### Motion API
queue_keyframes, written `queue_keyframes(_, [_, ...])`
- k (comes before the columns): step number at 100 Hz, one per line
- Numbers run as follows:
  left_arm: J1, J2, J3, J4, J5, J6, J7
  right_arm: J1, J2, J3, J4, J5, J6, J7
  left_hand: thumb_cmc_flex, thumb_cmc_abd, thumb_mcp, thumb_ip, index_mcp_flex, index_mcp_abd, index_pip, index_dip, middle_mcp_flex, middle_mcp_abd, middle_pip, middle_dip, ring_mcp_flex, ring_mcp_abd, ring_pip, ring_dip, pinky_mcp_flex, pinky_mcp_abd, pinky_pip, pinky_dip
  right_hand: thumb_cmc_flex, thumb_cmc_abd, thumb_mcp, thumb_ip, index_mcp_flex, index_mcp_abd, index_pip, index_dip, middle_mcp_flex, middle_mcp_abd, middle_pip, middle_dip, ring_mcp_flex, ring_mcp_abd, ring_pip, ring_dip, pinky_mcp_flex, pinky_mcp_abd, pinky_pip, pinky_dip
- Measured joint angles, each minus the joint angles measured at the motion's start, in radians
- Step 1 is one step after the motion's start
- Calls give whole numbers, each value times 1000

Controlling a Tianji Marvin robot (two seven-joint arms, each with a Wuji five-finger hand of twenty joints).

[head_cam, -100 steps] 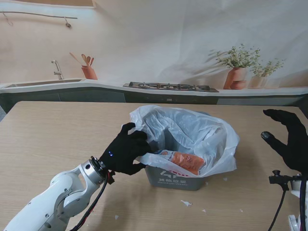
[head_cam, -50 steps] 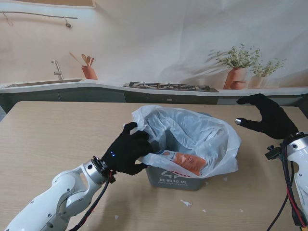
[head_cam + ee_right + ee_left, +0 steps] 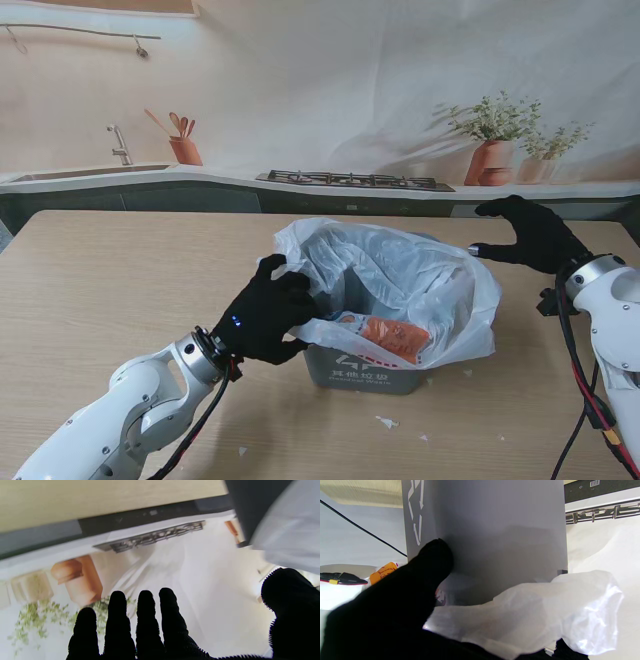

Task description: Fit the garbage bag over the bin

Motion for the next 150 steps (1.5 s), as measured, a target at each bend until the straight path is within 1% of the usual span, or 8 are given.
queue_keyframes(9, [1,0,-1,-1,0,1,0,25,-6,-28,39,-17,-2,-80,-4,0,3,8,0,0,0,0,0,-3,0,0,0,0,0,0,0,0,0,0,0,0,11,0,-2,8,5,-1,-9,5,9,0,0,0,3,0,1,0,0,0])
queue_keyframes(24, [1,0,0,-1,0,3,0,37,-5,-29,20,70,83,117,-5,0,3,8,0,0,0,0,0,-3,0,0,0,0,0,0,0,0,0,0,-13,2,23,0,28,33,36,-12,6,40,33,0,0,0,19,9,-1,-1,0,1])
queue_keyframes(78, [0,1,1,-2,-2,5,-7,8,22,-6,-31,196,120,215,-5,-1,4,9,0,0,1,0,0,-4,0,0,0,0,1,0,0,0,0,0,-20,3,20,0,258,70,29,1,227,103,77,33,133,60,104,50,15,1,0,11])
queue_keyframes(96, [-1,1,1,-3,-1,6,-9,31,23,-30,32,142,-5,157,-5,-1,4,9,0,0,1,0,0,-4,0,0,0,0,1,0,0,0,0,0,225,-12,-72,0,426,-85,120,204,416,35,160,82,254,61,150,74,64,24,0,11])
queue_keyframes(112, [-2,1,2,-3,-1,4,-10,57,17,-51,74,116,-40,99,-5,-1,4,9,0,0,1,0,0,-4,0,0,0,0,2,0,0,0,0,0,442,-29,-189,0,525,-127,166,239,518,13,183,102,325,62,185,91,112,37,0,-22])
queue_keyframes(120, [-3,1,2,-2,-1,3,-10,66,14,-56,81,96,-54,88,-5,-1,4,9,0,0,1,0,0,-4,0,0,0,0,2,0,0,0,0,0,420,-193,243,-110,544,-175,343,129,613,11,217,131,414,60,244,114,168,53,14,-57])
queue_keyframes(126, [-3,1,2,-2,-1,2,-10,73,12,-62,91,72,-78,48,-5,-1,4,9,0,0,1,0,0,-4,0,0,0,0,2,0,0,-4,0,0,417,-240,405,-153,582,-197,403,120,695,11,244,131,494,57,298,130,224,68,36,-71])
queue_keyframes(150, [-4,1,2,0,-1,-1,-7,92,-17,-84,122,79,-93,-110,-5,-1,4,9,0,0,1,0,0,-4,0,0,0,3,11,0,0,-7,0,0,443,-269,491,-153,596,-184,439,181,797,41,314,188,626,50,435,164,330,92,83,-99])
